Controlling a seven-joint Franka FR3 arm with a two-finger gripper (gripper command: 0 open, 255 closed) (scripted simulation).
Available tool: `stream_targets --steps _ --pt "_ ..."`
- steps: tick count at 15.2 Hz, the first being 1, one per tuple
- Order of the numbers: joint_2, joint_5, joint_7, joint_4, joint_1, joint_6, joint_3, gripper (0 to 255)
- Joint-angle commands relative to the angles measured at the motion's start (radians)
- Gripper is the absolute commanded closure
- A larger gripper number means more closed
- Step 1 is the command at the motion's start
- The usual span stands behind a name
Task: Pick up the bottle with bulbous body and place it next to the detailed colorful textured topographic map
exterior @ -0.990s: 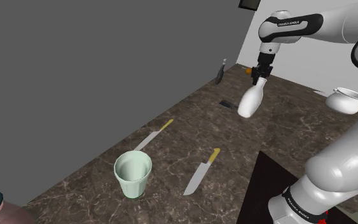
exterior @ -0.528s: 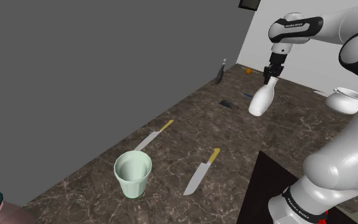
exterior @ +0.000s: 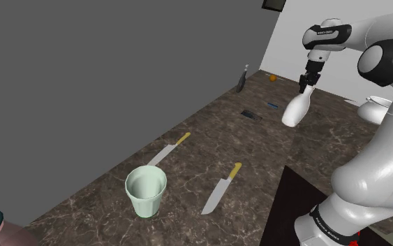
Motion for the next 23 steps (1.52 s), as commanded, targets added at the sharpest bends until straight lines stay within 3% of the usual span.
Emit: stream_targets --steps 1,10,18,19,23 --pt "0.003 0.001 -0.004 -0.018 -0.003 0.022 -0.001 255" --pt "0.019 0.004 0.003 -0.127 -0.002 0.146 0.001 255" --pt "0.019 0.004 0.003 -0.127 -0.002 0.146 0.001 255" --pt "0.019 0.004 0.003 -0.127 -0.002 0.146 0.001 0" --pt "0.019 0.004 0.003 -0.127 -0.002 0.146 0.001 0"
